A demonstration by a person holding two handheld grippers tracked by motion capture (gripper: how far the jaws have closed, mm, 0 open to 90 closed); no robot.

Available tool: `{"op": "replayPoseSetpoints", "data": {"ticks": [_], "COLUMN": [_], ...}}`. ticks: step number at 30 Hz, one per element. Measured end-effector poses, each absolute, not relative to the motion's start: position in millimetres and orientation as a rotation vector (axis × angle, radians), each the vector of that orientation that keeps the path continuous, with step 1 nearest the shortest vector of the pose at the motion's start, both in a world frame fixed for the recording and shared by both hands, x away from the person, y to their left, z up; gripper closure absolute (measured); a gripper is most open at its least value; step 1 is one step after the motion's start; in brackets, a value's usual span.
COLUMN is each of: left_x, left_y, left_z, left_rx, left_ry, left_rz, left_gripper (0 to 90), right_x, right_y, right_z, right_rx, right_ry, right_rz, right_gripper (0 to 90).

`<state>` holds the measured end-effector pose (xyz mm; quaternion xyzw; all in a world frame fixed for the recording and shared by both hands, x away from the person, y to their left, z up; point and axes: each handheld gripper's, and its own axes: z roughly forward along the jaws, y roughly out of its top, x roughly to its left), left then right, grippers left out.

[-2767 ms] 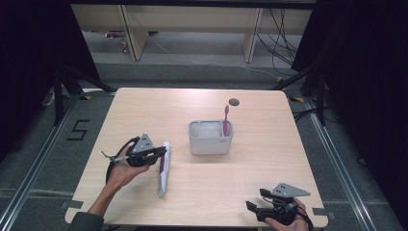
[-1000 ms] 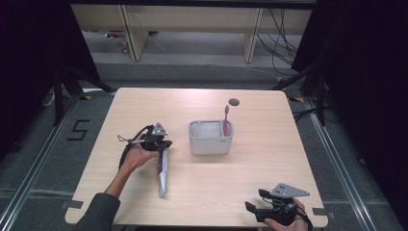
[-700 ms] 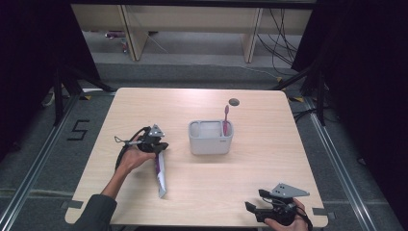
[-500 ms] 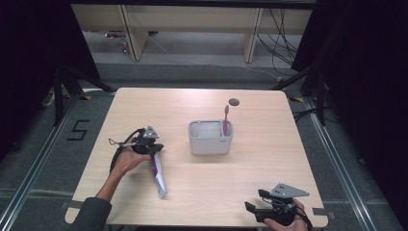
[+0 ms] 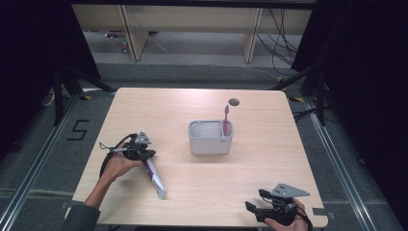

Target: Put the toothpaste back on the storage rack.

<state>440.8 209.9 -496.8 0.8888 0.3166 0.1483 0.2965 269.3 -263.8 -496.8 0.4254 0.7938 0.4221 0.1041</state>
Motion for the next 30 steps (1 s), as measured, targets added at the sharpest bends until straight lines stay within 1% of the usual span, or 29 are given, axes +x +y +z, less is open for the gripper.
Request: {"op": "replayPoseSetpoints", "data": {"ticks": [7, 13, 17, 18, 20, 22, 30], "left_x": [432, 422, 414, 412, 408, 404, 388], "left_y": [226, 239, 246, 249, 251, 254, 263], "left_z": [-495, -492, -493, -492, -493, -491, -489], "left_rx": [2.36, 2.386, 2.353, 2.375, 2.357, 2.391, 2.381], "left_ry": [0.877, 0.871, 0.896, 0.884, 0.899, 0.885, 0.89], "left_rz": [0.388, 0.389, 0.398, 0.394, 0.397, 0.396, 0.398], "left_gripper": [89.6, 89.6, 89.5, 89.5, 89.5, 89.5, 89.5], "right_x": [269, 269, 269, 268, 269, 269, 268], "right_y": [-263, -263, -263, -263, -263, -262, -262], "right_z": [-497, -497, -497, -497, -497, -497, -497], "right_rx": [1.273, 1.274, 1.275, 1.284, 1.276, 1.275, 1.283], "right_ry": [2.345, 2.346, 2.345, 2.353, 2.351, 2.344, 2.351], "right_rz": [1.252, 1.252, 1.251, 1.249, 1.25, 1.254, 1.263], "right_gripper": [27.4, 27.4, 27.4, 27.4, 27.4, 27.4, 27.5]}}
